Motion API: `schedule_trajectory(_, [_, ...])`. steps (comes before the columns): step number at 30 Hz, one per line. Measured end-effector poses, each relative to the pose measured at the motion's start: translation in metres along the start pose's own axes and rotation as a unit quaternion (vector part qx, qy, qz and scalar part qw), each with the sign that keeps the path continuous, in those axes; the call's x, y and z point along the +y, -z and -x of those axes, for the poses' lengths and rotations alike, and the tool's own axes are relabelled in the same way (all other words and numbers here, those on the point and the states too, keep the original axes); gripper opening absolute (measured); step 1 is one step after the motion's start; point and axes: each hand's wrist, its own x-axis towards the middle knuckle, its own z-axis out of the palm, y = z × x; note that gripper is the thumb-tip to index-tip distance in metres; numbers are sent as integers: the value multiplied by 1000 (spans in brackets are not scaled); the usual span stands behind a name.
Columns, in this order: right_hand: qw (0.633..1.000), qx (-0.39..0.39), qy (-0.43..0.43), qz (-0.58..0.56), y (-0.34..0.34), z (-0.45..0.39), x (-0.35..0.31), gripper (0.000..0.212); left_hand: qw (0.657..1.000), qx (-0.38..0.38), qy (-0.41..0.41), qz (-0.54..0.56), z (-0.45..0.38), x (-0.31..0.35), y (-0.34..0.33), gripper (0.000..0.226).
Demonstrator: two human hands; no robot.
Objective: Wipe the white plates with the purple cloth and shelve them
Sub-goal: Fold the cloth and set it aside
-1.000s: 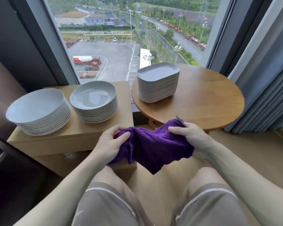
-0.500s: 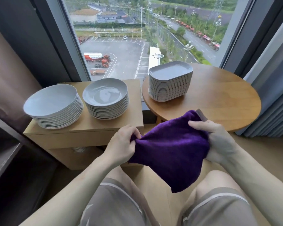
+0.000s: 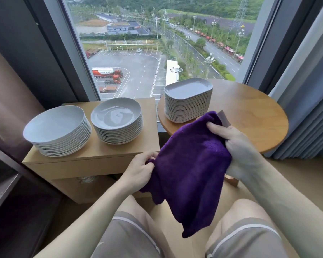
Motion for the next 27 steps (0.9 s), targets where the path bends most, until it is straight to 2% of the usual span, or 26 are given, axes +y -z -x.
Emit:
schedule_trajectory(3, [1000, -8, 18, 14, -15, -7, -11, 31, 998, -67, -2, -5, 3, -5, -1, 52])
schedule_trajectory(7, [998, -35, 55, 13, -35, -10, -41, 21, 993, -87, -12, -76, 3, -9, 2, 55])
schedule_trajectory(10, [994, -62, 81, 31, -46, -11, -65, 34, 988, -104, 5, -114, 7, -4, 0, 38])
schedule_trajectory(13, [992, -105, 75, 12, -53, -21, -80, 32, 981, -149, 19, -126, 12, 4, -4, 10])
schedule_trajectory(14, [991, -116, 71, 21, -56, -24, -84, 32, 976, -156, 15, -151, 14, 7, -6, 11])
schedule_trajectory(17, [989, -118, 77, 41, -72, -34, -90, 28, 958, -151, 1, -245, 18, 16, -13, 50])
schedule_trajectory(20, [994, -58, 96, 16, -97, -47, -90, 19, 936, -181, -8, -301, 22, 18, -24, 77])
schedule_trajectory(22, [993, -25, 113, -16, -116, -55, -90, 18, 919, -180, -26, -350, 25, 19, -27, 77])
schedule_trajectory(24, [992, -30, 113, -52, -134, -59, -92, 19, 918, -145, -52, -364, 25, 19, -26, 69])
schedule_trajectory(27, [990, -60, 107, -72, -150, -63, -93, 21, 963, -81, -62, -249, 24, 17, -25, 73])
